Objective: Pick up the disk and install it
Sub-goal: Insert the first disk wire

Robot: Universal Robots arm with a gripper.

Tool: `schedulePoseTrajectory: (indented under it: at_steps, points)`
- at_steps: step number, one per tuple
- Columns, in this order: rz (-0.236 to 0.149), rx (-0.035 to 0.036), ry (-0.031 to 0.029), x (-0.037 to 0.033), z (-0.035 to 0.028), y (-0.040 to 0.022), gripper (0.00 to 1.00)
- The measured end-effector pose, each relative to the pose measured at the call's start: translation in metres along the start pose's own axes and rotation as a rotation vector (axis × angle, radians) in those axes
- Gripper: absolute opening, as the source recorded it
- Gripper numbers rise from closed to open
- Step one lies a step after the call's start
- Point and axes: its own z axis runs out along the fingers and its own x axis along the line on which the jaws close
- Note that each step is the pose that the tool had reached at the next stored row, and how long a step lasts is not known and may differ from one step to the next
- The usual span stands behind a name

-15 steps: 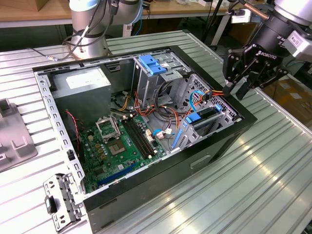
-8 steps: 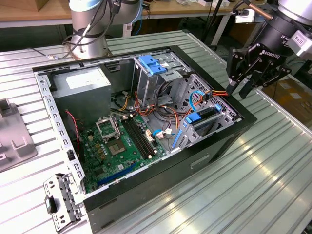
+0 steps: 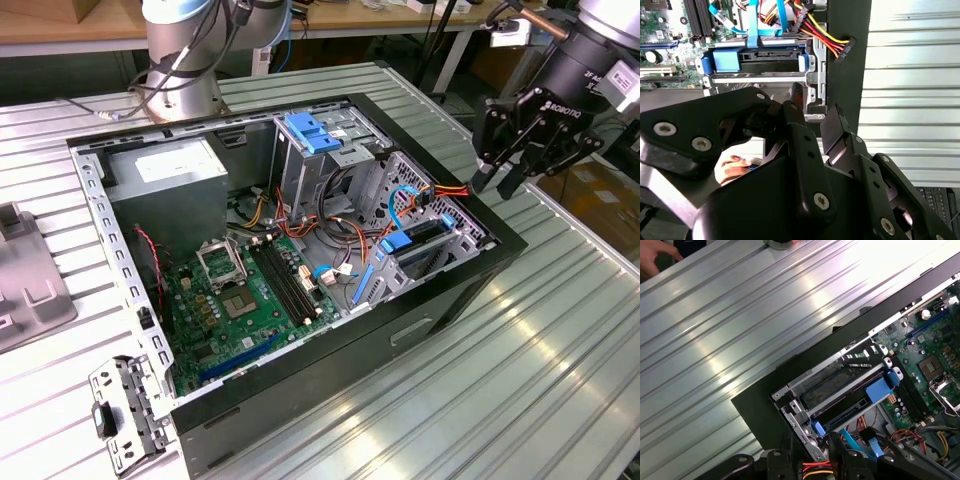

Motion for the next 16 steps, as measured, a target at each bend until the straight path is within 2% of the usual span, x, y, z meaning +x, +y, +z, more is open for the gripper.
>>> schedulePoseTrajectory:
  at_steps: [4,12,16]
  points:
    - [0.000,0.0000,0.0000,0.0083,-0.0004,-0.0055,0.42]
    - [0.000,0.0000,0.0000,0.0182,-0.0010,-0.0120,0.42]
    - [0.000,-0.0001,0.0000,0.0256,-0.0014,-0.0170,0.42]
